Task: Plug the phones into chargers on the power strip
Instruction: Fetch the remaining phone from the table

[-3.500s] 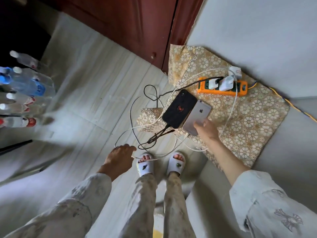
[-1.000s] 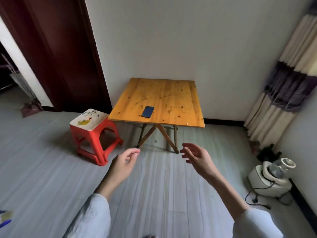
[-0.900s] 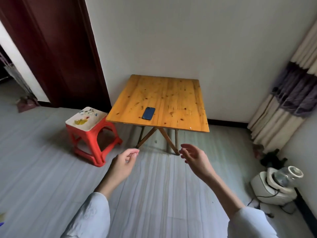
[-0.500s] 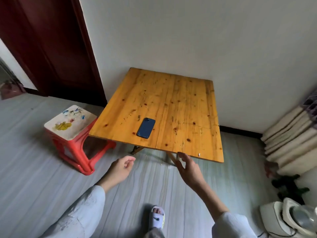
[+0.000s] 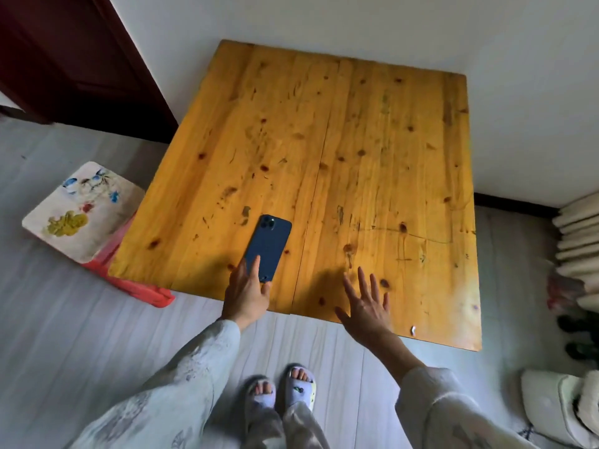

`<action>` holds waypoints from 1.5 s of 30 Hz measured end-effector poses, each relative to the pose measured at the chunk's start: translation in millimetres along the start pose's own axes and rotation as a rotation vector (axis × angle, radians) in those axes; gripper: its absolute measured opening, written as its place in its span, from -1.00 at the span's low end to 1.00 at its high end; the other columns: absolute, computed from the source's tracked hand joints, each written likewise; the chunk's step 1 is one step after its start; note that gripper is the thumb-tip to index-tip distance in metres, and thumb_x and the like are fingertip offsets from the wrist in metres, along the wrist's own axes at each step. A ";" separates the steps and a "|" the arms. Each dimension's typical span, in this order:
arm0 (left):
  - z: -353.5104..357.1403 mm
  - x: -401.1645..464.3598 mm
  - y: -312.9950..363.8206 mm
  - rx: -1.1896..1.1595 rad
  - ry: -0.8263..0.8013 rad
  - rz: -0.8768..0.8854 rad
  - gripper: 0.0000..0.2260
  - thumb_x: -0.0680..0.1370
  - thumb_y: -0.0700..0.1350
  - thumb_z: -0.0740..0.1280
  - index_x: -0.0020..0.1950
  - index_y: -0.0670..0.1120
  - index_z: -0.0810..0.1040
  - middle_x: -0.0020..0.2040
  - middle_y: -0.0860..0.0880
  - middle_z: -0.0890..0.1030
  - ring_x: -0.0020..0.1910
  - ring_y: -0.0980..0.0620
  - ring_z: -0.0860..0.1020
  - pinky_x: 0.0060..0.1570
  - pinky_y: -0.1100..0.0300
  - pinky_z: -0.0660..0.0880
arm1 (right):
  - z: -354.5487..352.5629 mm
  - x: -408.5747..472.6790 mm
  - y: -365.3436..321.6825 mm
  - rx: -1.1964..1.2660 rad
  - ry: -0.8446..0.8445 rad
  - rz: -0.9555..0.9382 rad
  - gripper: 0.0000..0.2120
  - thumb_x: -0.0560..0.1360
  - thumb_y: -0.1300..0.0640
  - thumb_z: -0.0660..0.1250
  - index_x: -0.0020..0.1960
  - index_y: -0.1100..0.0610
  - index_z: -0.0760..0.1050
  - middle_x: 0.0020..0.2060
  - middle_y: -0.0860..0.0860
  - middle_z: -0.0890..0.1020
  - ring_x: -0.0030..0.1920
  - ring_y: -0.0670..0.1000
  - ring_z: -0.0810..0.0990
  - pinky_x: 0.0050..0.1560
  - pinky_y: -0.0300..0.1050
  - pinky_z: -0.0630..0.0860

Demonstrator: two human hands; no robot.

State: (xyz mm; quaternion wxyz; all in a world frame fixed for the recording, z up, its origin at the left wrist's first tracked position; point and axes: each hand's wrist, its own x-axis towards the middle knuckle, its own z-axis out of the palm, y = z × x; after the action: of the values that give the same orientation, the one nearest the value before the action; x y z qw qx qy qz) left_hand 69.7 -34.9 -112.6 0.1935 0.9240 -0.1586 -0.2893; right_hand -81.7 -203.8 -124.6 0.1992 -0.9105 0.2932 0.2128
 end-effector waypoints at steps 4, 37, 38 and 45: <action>12.9 38.2 14.5 0.096 0.037 -0.026 -0.41 0.58 0.06 0.13 0.50 0.08 -0.11 0.54 -0.14 -0.09 0.50 -0.17 -0.04 0.42 -0.10 0.11 | 15.3 17.6 16.2 -0.042 -0.028 0.018 -0.24 0.51 -0.20 0.15 0.49 -0.12 -0.27 0.50 0.06 -0.31 0.48 0.18 -0.32 0.44 0.35 -0.10; -3.2 -107.5 64.3 -0.636 -0.662 0.173 -0.77 0.50 -0.26 0.33 -0.02 0.08 0.45 -0.10 0.06 0.64 -0.15 0.13 0.62 -0.28 0.25 0.50 | 2.4 -240.4 -25.6 0.872 0.512 0.637 -0.65 0.55 0.12 0.23 0.32 0.13 0.37 0.17 0.07 0.58 0.09 0.03 0.59 0.09 -0.15 0.49; 2.1 -123.3 73.4 -0.617 -0.699 0.217 -0.76 0.50 -0.25 0.33 -0.03 0.09 0.45 -0.11 0.08 0.64 -0.16 0.15 0.62 -0.30 0.28 0.50 | 3.3 -260.7 -23.9 0.896 0.573 0.678 -0.65 0.55 0.12 0.23 0.32 0.12 0.38 0.16 0.06 0.59 0.07 0.02 0.59 0.10 -0.15 0.49; 45.9 -279.7 122.7 -0.483 -0.960 0.544 -0.74 0.50 -0.27 0.32 0.13 -0.03 0.43 -0.10 -0.04 0.65 -0.14 0.03 0.63 -0.23 0.18 0.57 | 37.7 -432.9 -11.7 0.966 0.929 0.906 -0.66 0.55 0.13 0.23 0.31 0.10 0.40 0.11 0.04 0.60 -0.03 -0.09 0.54 0.03 -0.27 0.43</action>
State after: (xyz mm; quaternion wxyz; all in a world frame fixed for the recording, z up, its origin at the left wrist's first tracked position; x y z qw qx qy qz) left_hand -198.7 -41.2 40.1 0.3715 0.5464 -0.3887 -0.6422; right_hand -403.9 17.9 65.2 0.3229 -0.5119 0.7462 -0.2774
